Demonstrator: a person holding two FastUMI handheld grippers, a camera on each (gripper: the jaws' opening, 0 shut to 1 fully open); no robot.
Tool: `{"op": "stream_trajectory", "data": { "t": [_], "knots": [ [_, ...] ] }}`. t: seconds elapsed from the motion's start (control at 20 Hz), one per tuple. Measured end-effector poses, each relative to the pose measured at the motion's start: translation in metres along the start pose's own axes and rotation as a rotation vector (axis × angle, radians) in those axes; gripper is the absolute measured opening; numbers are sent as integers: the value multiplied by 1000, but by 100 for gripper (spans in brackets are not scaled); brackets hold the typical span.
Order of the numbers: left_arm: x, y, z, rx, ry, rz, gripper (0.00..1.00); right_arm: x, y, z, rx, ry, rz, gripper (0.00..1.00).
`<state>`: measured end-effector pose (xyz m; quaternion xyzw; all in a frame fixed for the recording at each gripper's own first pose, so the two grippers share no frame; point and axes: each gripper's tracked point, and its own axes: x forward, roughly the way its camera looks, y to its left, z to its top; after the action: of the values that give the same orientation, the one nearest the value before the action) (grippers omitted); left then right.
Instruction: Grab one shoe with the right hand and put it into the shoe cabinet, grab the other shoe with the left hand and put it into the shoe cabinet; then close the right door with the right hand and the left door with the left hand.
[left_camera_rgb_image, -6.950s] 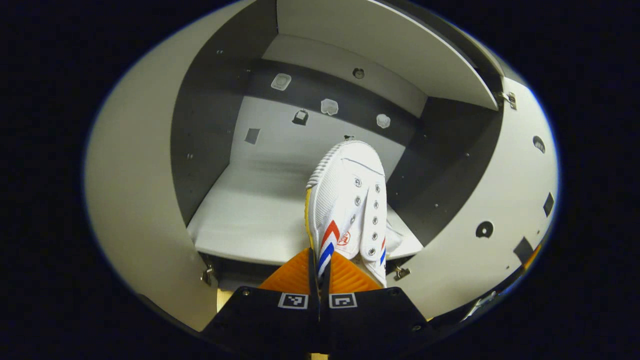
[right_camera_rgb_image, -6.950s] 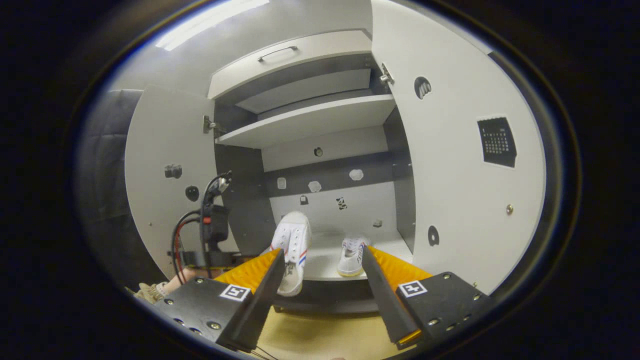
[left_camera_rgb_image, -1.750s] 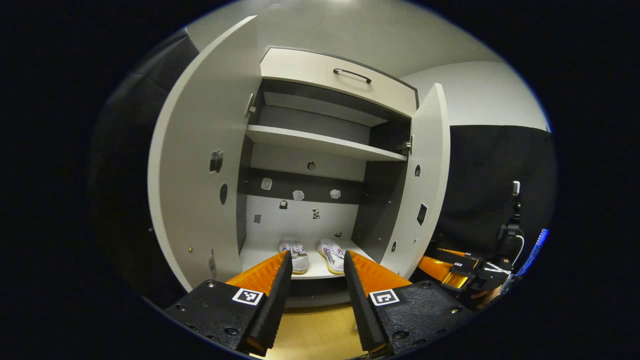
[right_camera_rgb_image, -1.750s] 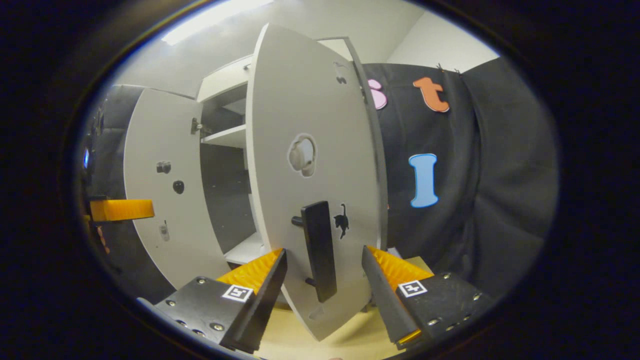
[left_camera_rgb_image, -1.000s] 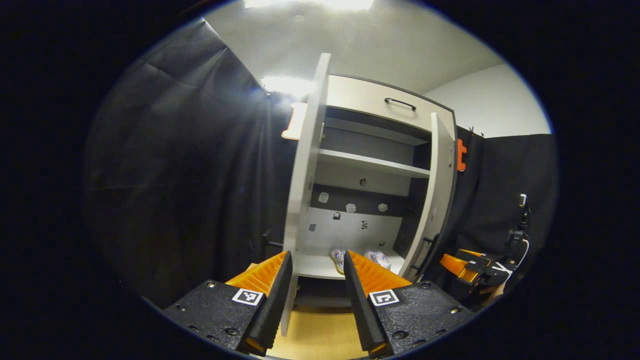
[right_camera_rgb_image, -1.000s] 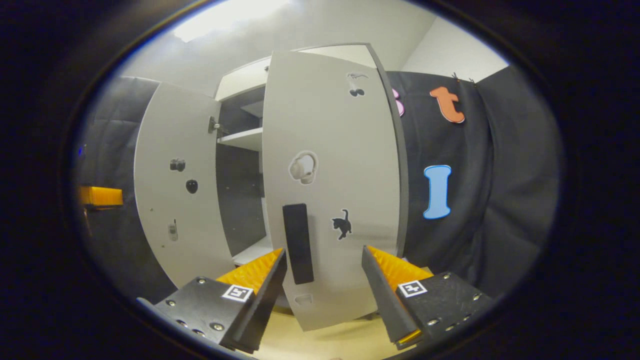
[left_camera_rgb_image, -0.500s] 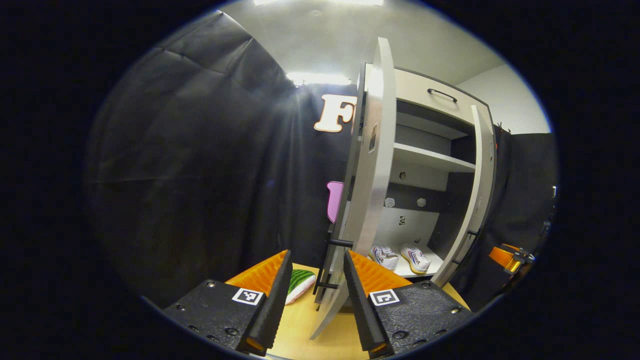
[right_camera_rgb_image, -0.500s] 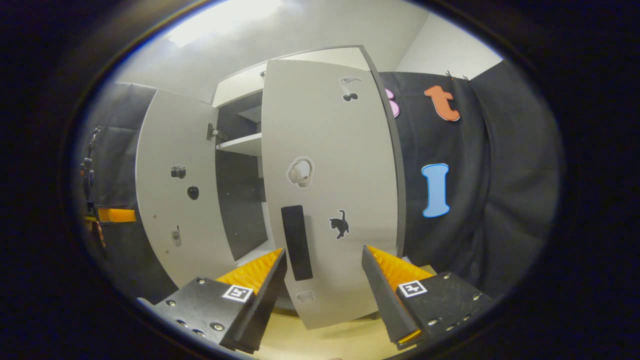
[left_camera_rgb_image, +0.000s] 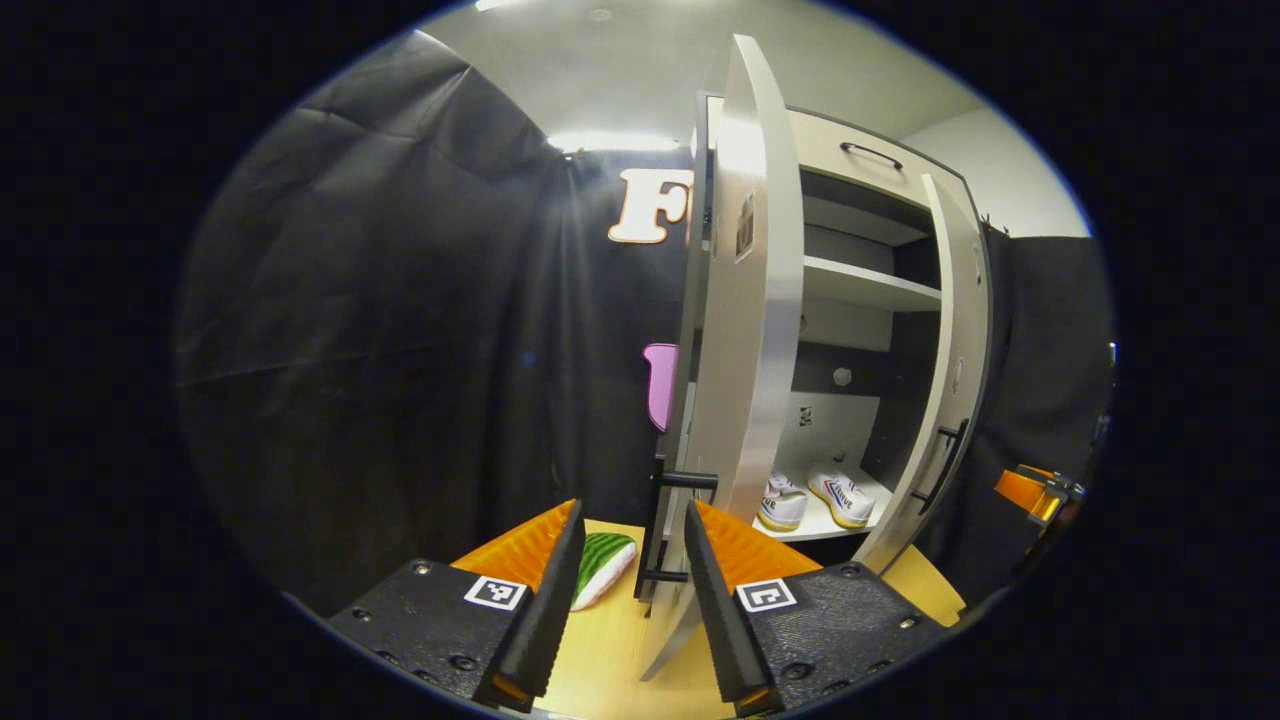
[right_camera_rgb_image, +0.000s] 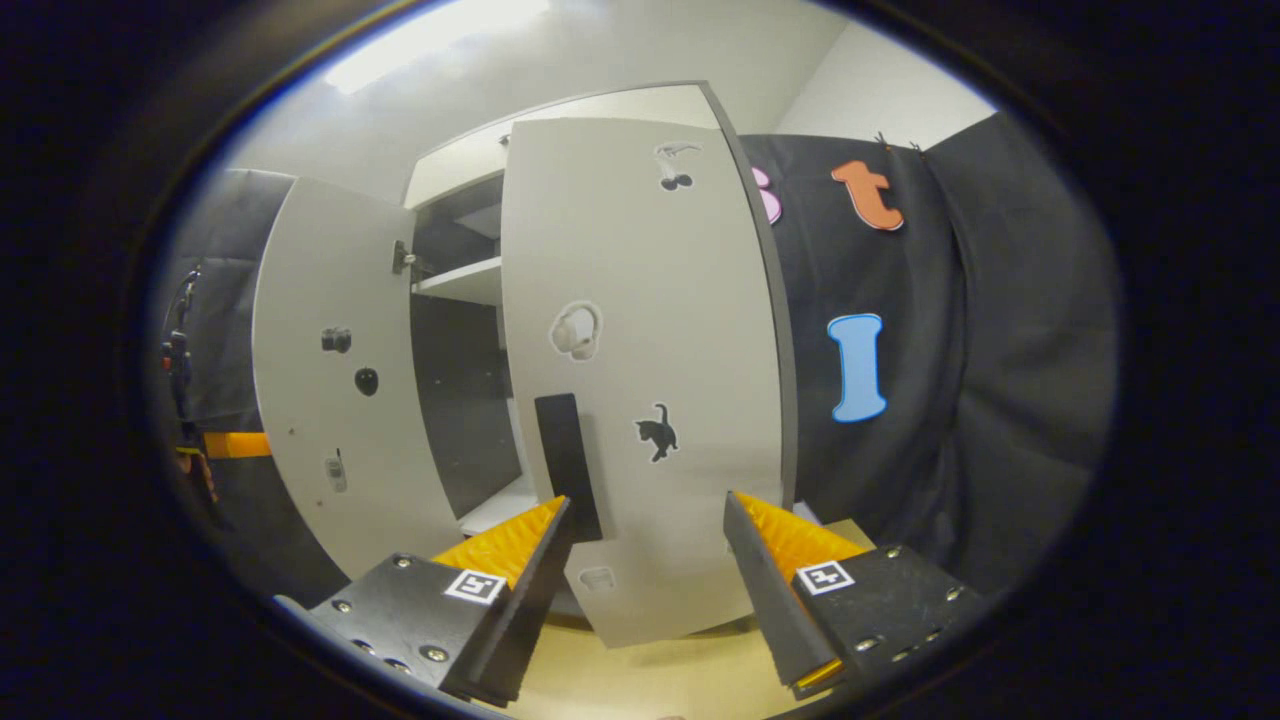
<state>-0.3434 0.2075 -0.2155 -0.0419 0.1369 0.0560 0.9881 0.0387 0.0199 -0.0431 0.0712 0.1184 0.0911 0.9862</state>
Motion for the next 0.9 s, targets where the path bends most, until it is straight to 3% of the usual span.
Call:
{"op": "stream_trajectory", "data": {
  "t": [0.05, 0.2, 0.25, 0.3, 0.45, 0.5, 0.9],
  "knots": [
    [1, -2, 0, -5, 2, 2, 61, 1, 1, 0, -1, 0, 1, 90],
    [-1, -12, -1, -26, 0, -10, 61, 3, 5, 0, -7, -2, 8, 90],
    [-2, -16, 0, -36, -1, -24, 61, 3, 5, 1, -10, -1, 10, 83],
    [-2, -23, -1, -46, -2, -43, 61, 4, 5, 1, -10, -3, 11, 90],
    [0, -41, -3, -70, 1, -100, 61, 6, 6, 3, -7, -5, 15, 91],
    [0, -50, -5, -67, 2, -121, 61, 6, 7, 3, -6, -6, 16, 83],
    [16, -108, -9, -59, 15, -264, 60, 2, -3, 3, -13, -9, -4, 83]
  ]
}}
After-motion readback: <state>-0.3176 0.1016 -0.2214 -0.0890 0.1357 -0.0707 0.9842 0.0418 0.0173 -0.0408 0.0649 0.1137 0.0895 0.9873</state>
